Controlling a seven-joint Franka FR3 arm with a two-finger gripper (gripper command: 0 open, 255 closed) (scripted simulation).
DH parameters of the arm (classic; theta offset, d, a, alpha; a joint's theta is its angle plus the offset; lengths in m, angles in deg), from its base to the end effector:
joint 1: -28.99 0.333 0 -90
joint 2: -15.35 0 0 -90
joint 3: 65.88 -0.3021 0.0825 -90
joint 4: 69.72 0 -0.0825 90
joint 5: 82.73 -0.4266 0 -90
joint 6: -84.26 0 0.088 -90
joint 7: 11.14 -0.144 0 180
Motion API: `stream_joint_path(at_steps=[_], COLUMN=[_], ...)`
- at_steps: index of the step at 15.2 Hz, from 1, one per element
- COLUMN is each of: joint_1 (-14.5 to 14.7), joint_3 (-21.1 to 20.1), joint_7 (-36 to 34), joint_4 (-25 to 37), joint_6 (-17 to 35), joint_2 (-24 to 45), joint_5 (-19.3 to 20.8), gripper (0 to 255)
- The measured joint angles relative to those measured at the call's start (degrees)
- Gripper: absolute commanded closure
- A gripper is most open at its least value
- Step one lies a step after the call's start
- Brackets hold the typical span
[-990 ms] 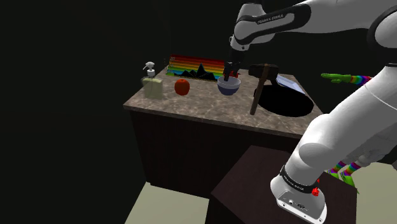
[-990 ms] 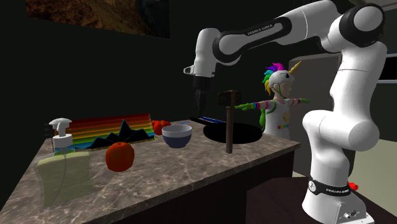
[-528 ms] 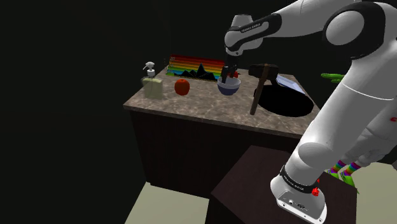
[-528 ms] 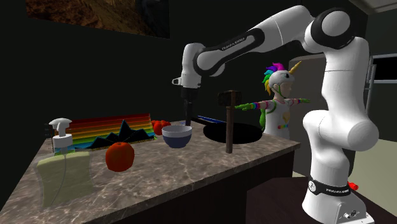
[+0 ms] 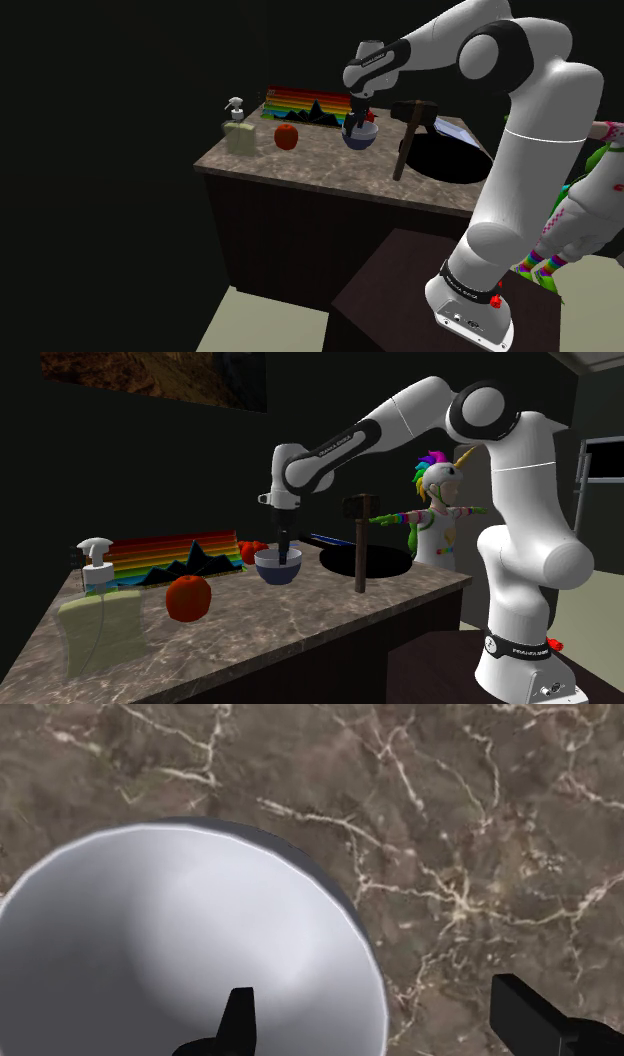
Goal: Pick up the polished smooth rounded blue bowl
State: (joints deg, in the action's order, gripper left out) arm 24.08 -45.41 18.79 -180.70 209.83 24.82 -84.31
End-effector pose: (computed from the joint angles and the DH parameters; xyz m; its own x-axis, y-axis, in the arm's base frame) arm 0.5815 -0.2700 0.3432 0.9948 0.0744 0.0699 0.0688 -0.9945 0.0791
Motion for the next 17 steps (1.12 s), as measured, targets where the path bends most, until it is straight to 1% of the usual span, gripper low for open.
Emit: stream_joint_path(at_steps=[5, 6, 17], joint_1=[-0.15, -0.21, -0.24], joint_3=[-0.17, -0.17, -0.16], joint_7=[0.38, 0.48, 0.53], joint_4=[-1.83, -1.92, -1.8], joint_6=[3.38, 3.67, 3.59], joint_2=[1.66, 1.87, 1.9], joint_5=[-0.7, -0.81, -0.83], gripper=[0, 255, 255])
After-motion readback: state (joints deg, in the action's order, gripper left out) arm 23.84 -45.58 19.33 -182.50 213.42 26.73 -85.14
